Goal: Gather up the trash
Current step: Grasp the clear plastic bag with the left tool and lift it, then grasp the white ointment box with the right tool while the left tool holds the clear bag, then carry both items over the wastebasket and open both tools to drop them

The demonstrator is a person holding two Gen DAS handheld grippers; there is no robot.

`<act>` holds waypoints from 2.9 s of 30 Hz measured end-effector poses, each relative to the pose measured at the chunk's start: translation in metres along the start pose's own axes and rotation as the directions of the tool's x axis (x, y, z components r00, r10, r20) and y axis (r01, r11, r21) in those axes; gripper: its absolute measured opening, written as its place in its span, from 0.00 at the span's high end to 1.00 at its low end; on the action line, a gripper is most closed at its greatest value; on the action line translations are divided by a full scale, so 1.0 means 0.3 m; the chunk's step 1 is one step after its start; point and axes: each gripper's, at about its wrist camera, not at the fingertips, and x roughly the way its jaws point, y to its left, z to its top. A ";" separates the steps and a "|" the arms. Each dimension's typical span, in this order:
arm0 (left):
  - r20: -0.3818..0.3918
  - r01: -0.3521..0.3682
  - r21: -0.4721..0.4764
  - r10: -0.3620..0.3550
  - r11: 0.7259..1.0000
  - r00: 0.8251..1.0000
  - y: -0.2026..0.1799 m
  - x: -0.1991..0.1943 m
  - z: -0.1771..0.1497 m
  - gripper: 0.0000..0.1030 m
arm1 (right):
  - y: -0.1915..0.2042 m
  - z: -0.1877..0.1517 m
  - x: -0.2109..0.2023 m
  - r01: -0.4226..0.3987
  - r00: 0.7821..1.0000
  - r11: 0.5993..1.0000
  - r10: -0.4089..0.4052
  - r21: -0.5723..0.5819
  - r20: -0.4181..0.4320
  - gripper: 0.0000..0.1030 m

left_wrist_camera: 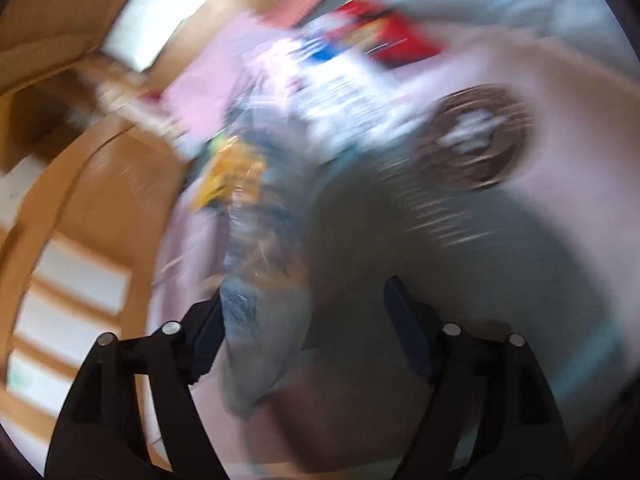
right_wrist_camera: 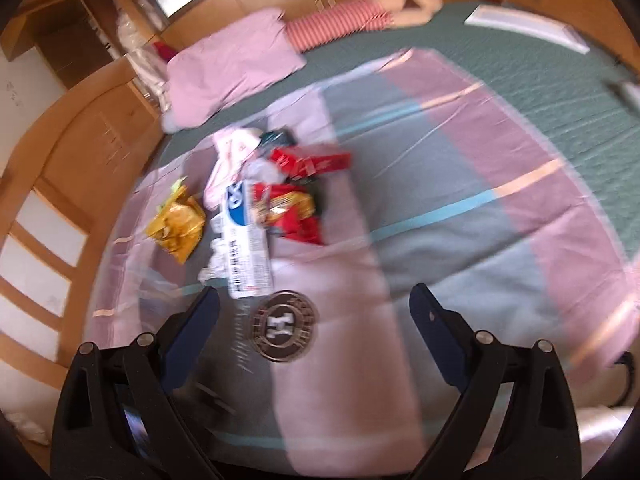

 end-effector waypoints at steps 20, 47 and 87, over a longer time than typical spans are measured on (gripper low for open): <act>0.066 0.536 -0.518 -0.593 0.667 0.802 0.194 0.104 -0.031 0.35 | 0.108 0.110 0.290 0.010 0.995 0.999 -0.015 -0.051 -0.098 0.09; 0.036 0.450 -0.558 -0.521 0.697 0.853 0.203 0.122 -0.055 0.46 | 0.069 0.041 0.077 0.084 0.996 0.993 -0.086 -0.086 -0.028 0.59; 0.167 0.306 -0.719 -0.272 0.625 0.948 0.357 -0.078 -0.208 0.97 | 0.025 -0.255 -0.291 0.004 0.993 0.995 0.008 -0.100 0.122 0.59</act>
